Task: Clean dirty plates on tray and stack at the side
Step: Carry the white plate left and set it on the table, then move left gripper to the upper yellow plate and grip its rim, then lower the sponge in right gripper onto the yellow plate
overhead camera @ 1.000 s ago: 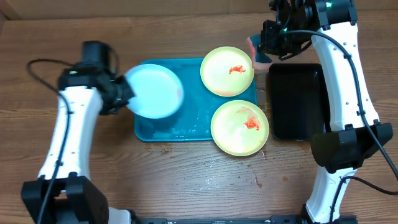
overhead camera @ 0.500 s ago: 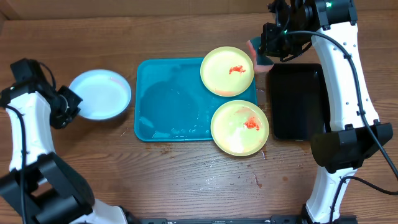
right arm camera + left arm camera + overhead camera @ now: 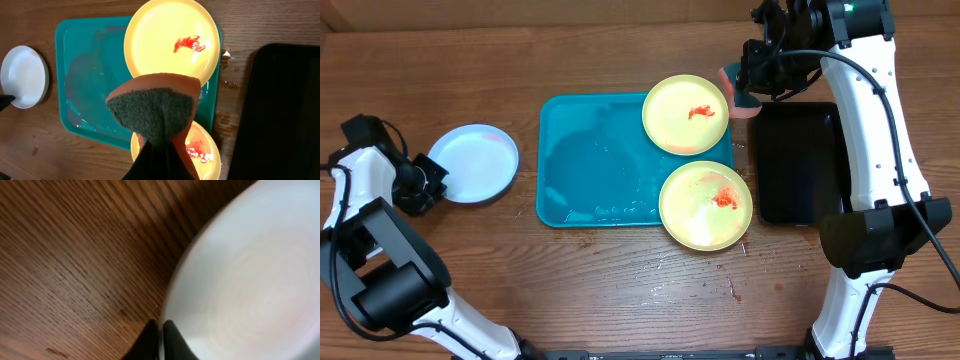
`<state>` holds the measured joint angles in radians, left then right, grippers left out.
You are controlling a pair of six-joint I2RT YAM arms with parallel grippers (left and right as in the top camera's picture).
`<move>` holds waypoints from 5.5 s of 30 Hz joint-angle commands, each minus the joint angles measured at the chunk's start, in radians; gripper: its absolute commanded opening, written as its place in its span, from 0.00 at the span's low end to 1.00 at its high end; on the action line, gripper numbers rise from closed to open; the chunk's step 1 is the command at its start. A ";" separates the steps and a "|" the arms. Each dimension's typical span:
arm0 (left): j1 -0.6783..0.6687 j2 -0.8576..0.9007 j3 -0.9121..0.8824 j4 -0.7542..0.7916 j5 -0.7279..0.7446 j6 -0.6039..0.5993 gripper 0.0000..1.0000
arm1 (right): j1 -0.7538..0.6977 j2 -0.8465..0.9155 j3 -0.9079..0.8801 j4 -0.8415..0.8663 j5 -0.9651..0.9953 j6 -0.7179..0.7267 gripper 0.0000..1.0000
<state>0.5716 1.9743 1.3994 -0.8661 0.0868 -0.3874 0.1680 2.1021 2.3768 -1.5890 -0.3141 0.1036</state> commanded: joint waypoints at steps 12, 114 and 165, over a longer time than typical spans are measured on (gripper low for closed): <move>-0.073 -0.009 0.164 -0.138 0.169 0.269 0.52 | -0.002 -0.008 0.013 -0.013 -0.001 -0.006 0.04; -0.702 0.497 0.827 -0.678 -0.050 0.064 0.05 | 0.279 0.254 0.012 0.279 -0.071 0.183 0.04; -0.558 0.084 -0.034 0.039 0.255 0.227 0.04 | 0.354 0.363 -0.128 0.366 0.072 0.205 0.04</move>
<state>-0.0063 2.0586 1.3911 -0.8169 0.3363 -0.1791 0.5243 2.4622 2.2868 -1.2392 -0.2775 0.2890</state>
